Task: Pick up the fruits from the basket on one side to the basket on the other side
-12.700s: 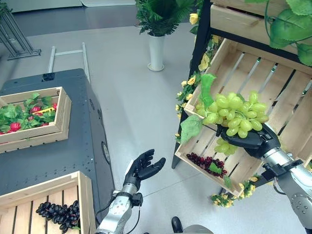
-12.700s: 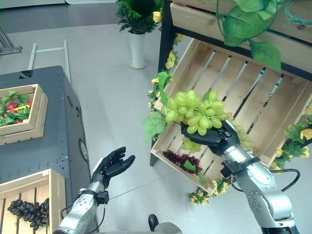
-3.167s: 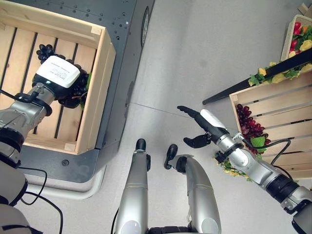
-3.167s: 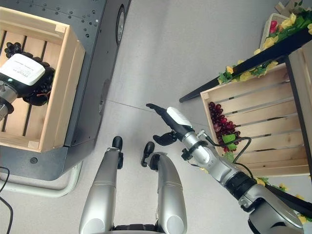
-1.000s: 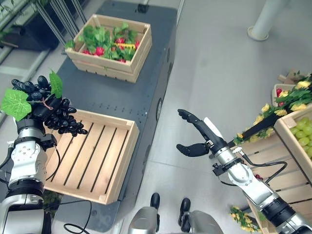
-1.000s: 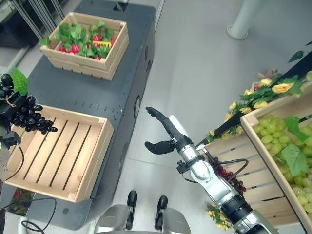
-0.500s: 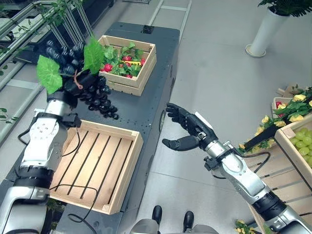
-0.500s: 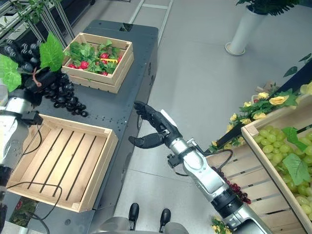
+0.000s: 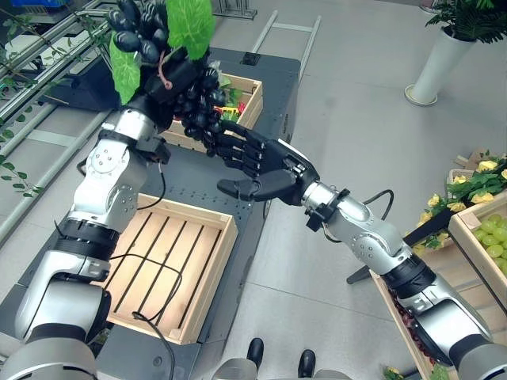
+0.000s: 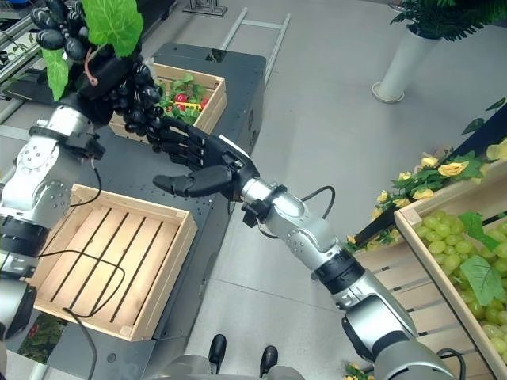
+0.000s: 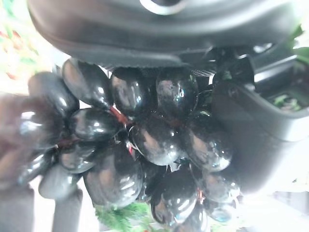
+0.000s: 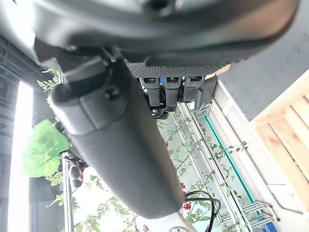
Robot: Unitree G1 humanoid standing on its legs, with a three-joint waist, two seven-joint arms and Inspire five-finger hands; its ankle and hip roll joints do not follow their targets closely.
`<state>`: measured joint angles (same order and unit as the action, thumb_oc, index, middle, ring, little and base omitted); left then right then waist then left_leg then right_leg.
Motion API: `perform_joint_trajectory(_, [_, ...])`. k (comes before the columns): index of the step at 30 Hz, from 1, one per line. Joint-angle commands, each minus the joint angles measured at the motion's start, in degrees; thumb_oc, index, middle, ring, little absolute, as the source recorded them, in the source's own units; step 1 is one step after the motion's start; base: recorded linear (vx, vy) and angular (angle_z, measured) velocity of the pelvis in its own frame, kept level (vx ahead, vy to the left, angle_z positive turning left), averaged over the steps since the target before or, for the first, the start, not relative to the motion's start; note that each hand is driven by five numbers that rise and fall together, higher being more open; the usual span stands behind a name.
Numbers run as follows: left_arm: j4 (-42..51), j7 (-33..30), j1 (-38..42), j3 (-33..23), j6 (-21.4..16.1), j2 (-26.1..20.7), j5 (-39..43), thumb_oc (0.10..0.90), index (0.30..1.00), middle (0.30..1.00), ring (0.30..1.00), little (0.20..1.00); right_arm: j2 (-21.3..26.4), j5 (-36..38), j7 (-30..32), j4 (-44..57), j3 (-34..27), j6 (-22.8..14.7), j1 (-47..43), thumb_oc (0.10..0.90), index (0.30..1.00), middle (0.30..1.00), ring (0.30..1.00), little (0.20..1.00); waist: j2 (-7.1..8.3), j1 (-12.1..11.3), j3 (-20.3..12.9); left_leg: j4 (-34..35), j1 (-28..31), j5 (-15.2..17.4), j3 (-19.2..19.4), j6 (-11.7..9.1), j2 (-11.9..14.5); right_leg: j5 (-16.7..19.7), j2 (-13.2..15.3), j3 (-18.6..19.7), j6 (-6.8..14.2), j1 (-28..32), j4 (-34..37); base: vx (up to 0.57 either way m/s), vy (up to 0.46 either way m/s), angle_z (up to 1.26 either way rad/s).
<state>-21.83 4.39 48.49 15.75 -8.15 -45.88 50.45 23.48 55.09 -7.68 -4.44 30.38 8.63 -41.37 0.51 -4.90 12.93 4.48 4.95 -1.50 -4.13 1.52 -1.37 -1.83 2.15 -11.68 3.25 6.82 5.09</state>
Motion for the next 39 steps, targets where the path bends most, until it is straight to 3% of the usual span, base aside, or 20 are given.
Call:
perform_joint_trajectory(1, [-4.38, 0.64, 7.11, 2.28, -2.51, 4.5, 3.49, 0.4, 0.3, 0.3, 0.3, 0.3, -5.62, 4.48, 2.83, -2.67, -1.89, -3.6, -3.7, 0.8, 0.9, 0.9, 0.9, 0.9, -1.03, -0.85, -15.07, 0.52, -2.48, 0.3, -1.41, -2.05, -1.76, 2.55, 1.01, -0.32, -0.57, -1.46, -0.09, 0.01, -0.035, 0.01])
perform_joint_trajectory(18, [-10.59, 3.55, 10.23, 5.55, 0.42, 11.38, 3.45, 0.4, 0.3, 0.3, 0.3, 0.3, -6.95, 5.16, 9.6, -6.7, -2.9, -3.52, -13.45, 0.8, 0.9, 0.9, 0.9, 0.9, -0.75, 0.32, -16.01, 0.52, -1.86, 0.89, 0.03, -1.94, -1.38, 2.6, 1.08, -0.09, -0.73, -1.59, -0.09, 0.0, -0.002, 0.0])
perform_joint_trajectory(39, [-10.05, 7.26, 12.82, 9.42, 2.83, 13.91, 2.82, 0.4, 0.3, 0.3, 0.3, 0.3, -10.33, 7.42, 11.85, -15.43, 0.57, -0.15, -19.62, 0.8, 0.9, 0.9, 0.9, 0.9, -0.8, 0.02, -16.49, 0.52, -1.11, 1.16, 0.48, -1.77, -1.18, 2.69, 1.09, 0.26, -1.08, -1.21, -0.09, 0.0, 0.0, 0.01])
